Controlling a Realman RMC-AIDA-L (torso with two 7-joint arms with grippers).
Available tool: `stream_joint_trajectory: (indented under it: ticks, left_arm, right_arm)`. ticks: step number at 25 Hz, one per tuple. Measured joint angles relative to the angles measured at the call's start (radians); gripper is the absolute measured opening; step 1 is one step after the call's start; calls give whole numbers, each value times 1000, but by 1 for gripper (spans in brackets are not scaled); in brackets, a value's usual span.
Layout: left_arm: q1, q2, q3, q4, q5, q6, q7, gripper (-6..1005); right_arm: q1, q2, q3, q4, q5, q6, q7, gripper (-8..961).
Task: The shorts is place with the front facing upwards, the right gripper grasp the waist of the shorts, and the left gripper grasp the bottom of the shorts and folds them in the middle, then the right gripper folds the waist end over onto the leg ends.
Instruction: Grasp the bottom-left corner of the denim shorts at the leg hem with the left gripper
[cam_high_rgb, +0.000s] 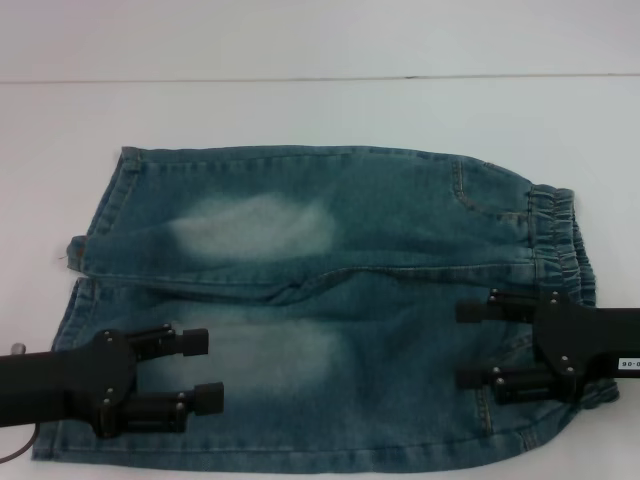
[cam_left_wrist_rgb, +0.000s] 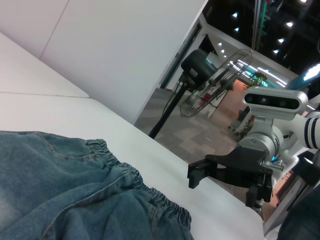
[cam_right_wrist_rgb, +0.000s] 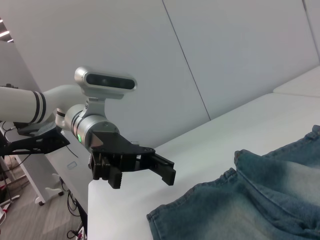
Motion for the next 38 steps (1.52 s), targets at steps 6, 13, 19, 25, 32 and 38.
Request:
stream_joint_trajectory:
  ticks: [6, 13, 19, 25, 32, 38]
  left_arm:
    - [-1, 0, 0, -1, 0, -1, 0, 885]
    - [-1, 0, -2, -1, 0, -4, 0, 884]
    - [-1, 0, -1, -1, 0, -11, 0, 884]
    - [-2, 0, 0, -1, 0, -13, -2, 884]
    - [-2, 0, 0, -3, 0, -15, -2, 883]
    - [-2, -2, 0, -4, 0, -18, -2, 883]
  right_arm:
    - [0, 5, 3, -1, 1, 3, 5, 899]
    - [-7, 14, 12, -9, 4, 43, 9, 899]
    - [-8, 15, 9, -9, 2, 53, 19, 898]
    - [-6, 12, 6, -10, 2, 43, 26, 898]
    - [-2, 12, -1, -10, 0, 41, 25, 898]
    - [1, 14, -8, -8, 0, 44, 24, 898]
